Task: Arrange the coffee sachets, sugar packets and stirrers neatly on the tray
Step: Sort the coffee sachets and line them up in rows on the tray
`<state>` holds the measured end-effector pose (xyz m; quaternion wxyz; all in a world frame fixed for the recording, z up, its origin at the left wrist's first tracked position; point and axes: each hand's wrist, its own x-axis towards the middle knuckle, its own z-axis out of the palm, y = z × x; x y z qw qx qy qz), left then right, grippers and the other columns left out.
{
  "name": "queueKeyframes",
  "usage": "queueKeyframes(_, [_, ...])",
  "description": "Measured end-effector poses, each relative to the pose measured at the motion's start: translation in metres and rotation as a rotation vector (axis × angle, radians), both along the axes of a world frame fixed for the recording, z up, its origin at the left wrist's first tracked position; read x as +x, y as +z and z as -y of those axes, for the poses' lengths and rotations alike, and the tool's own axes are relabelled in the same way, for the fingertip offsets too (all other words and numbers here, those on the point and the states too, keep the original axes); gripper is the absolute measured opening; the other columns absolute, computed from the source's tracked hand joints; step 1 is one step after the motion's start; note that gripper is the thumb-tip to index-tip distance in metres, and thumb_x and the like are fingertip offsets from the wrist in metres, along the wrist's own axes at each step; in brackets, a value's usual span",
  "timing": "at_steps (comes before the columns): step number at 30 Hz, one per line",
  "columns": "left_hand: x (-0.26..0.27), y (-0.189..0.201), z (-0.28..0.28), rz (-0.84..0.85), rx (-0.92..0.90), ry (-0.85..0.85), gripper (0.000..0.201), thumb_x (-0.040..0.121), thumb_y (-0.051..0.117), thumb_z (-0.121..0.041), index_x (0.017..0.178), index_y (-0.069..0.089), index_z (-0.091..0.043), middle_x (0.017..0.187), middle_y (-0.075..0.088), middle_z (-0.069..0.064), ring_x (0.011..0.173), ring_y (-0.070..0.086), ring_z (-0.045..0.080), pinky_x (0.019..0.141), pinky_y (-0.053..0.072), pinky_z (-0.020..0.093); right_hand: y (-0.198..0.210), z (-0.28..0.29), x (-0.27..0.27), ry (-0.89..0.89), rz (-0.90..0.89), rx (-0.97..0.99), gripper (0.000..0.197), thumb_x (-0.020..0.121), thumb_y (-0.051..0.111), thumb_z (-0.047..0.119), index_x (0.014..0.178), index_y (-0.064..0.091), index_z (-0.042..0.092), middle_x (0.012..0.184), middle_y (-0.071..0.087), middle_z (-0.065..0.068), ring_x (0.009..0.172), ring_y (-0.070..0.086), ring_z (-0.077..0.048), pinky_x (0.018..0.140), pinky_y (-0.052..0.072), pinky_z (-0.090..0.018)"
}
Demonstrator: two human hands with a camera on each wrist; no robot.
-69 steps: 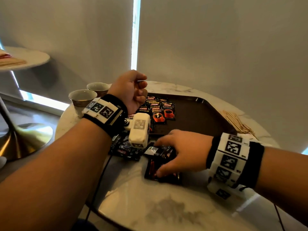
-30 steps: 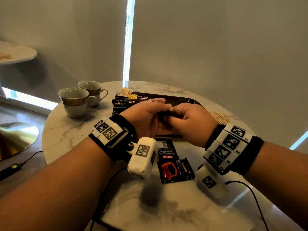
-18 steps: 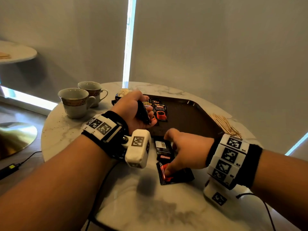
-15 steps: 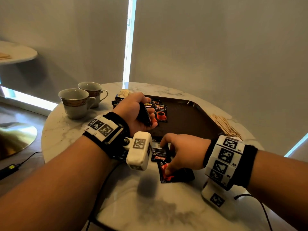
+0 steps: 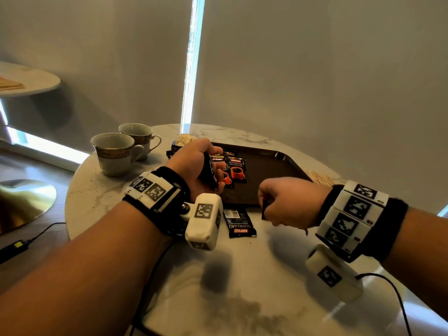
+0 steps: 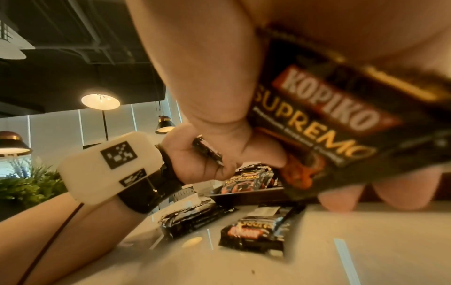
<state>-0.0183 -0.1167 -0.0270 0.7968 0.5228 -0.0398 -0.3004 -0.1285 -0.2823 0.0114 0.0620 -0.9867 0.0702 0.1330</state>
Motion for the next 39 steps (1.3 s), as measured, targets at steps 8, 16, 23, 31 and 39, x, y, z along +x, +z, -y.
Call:
queueKeyframes(8, [0.000, 0.000, -0.001, -0.018, -0.045, 0.027, 0.035, 0.086, 0.045, -0.023, 0.118, 0.059, -0.018, 0.092, 0.053, 0.007, 0.070, 0.052, 0.019, 0.063, 0.048, 0.035, -0.032, -0.041, 0.020, 0.100, -0.052, -0.098, 0.050, 0.085, 0.068, 0.057, 0.119, 0.055, 0.023, 0.105, 0.061, 0.002, 0.092, 0.060, -0.015, 0.078, 0.052, -0.030])
queueKeyframes(16, [0.008, -0.001, -0.008, -0.016, -0.053, 0.015, 0.037, 0.084, 0.044, -0.021, 0.117, 0.060, -0.017, 0.087, 0.058, 0.008, 0.066, 0.053, 0.019, 0.064, 0.046, 0.035, -0.019, -0.030, 0.017, 0.062, -0.076, -0.072, 0.021, 0.091, 0.062, 0.024, 0.111, 0.062, 0.020, 0.098, 0.064, -0.001, 0.090, 0.065, -0.017, 0.079, 0.058, -0.030])
queueKeyframes(23, [0.004, -0.004, 0.000, 0.011, -0.036, -0.158, 0.038, 0.084, 0.056, -0.023, 0.121, 0.061, -0.017, 0.087, 0.061, 0.008, 0.076, 0.059, 0.022, 0.070, 0.051, 0.041, 0.014, -0.008, 0.019, -0.166, 0.305, 0.557, 0.024, 0.091, 0.052, 0.008, 0.101, 0.063, 0.026, 0.084, 0.073, -0.012, 0.066, 0.067, -0.027, 0.048, 0.051, -0.031])
queueKeyframes(31, [-0.009, -0.005, 0.009, 0.101, -0.192, -0.291, 0.051, 0.100, 0.039, -0.057, 0.128, 0.065, -0.024, 0.125, 0.066, 0.015, 0.117, 0.060, 0.040, 0.095, 0.048, 0.062, 0.005, -0.052, 0.055, -0.134, 0.431, 0.868, 0.031, 0.084, 0.053, 0.021, 0.115, 0.056, 0.017, 0.105, 0.065, -0.015, 0.093, 0.065, -0.027, 0.084, 0.057, -0.046])
queueKeyframes(39, [-0.011, -0.002, 0.007, 0.054, -0.166, -0.232, 0.049, 0.096, 0.048, -0.055, 0.127, 0.065, -0.021, 0.124, 0.070, 0.014, 0.118, 0.062, 0.039, 0.100, 0.045, 0.063, -0.007, -0.045, 0.072, 0.129, 0.476, 0.194, 0.027, 0.078, 0.027, 0.045, 0.089, 0.047, 0.030, 0.102, 0.031, 0.003, 0.110, 0.033, -0.023, 0.098, 0.038, -0.042])
